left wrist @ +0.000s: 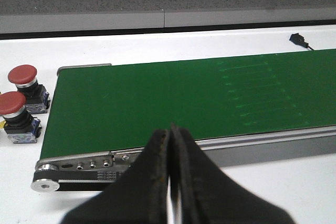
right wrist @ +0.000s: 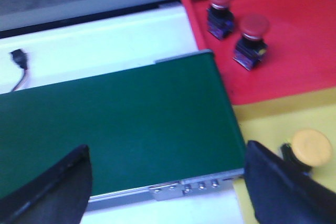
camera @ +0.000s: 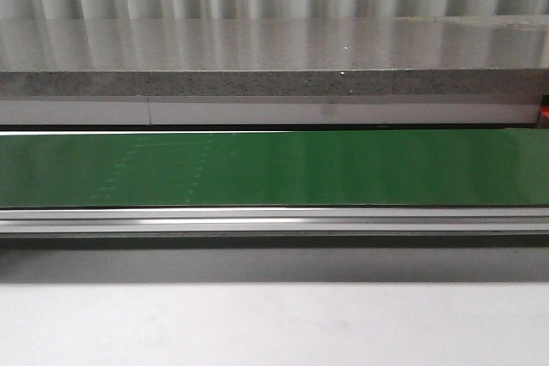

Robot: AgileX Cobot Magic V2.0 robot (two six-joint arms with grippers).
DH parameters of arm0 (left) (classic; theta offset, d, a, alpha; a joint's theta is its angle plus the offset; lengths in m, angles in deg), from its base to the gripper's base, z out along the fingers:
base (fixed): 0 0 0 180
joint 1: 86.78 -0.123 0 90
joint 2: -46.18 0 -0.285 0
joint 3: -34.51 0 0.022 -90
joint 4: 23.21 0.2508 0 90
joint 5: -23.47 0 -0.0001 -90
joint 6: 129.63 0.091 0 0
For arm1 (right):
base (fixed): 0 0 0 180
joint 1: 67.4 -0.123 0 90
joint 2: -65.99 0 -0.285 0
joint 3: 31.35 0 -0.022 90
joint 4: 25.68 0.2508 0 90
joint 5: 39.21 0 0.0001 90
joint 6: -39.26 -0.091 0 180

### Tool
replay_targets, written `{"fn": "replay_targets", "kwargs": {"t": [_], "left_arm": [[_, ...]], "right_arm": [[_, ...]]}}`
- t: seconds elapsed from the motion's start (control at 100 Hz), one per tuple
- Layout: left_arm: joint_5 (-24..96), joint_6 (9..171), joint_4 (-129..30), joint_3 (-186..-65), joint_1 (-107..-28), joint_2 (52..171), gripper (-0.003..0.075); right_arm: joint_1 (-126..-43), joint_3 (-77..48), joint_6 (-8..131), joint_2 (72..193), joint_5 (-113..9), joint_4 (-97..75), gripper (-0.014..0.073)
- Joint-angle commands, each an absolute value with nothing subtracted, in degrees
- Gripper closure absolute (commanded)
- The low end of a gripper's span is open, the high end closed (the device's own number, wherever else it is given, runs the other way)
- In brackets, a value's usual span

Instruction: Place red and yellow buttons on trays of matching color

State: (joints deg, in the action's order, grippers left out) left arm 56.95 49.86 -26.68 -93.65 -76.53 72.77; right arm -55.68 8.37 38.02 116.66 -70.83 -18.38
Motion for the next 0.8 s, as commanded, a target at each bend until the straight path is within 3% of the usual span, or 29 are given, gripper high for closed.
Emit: {"fn": "replay_targets", "kwargs": {"t": [0.0, 0.27, 0.36, 0.56, 0.79], "left_arm": [[52.5, 49.9, -27.3, -95.3, -76.0, 73.2, 0.0740], [52.3, 49.9, -27.3, -95.3, -76.0, 73.2, 0.0740], [52.2, 49.9, -27.3, -95.3, -76.0, 73.2, 0.0740], [52.2, 49.9, -27.3, -95.3, -76.0, 73.2, 0.0740], [52.2, 49.9, -27.3, -95.3, -76.0, 73.2, 0.0738]], "right_arm": [[-59.8, 7.6, 40.8, 113.1, -67.2, -18.3, -0.0001], [-63.1, 10.3, 41.2, 108.6, -68.8, -18.4, 0.0029], [-63.1, 10.3, 41.2, 108.4, -68.6, -18.4, 0.0163], [-63.1, 10.3, 41.2, 108.4, -68.4, -18.4, 0.0662], [-63.1, 10.4, 41.2, 108.4, -68.8, -18.4, 0.0661]]}}
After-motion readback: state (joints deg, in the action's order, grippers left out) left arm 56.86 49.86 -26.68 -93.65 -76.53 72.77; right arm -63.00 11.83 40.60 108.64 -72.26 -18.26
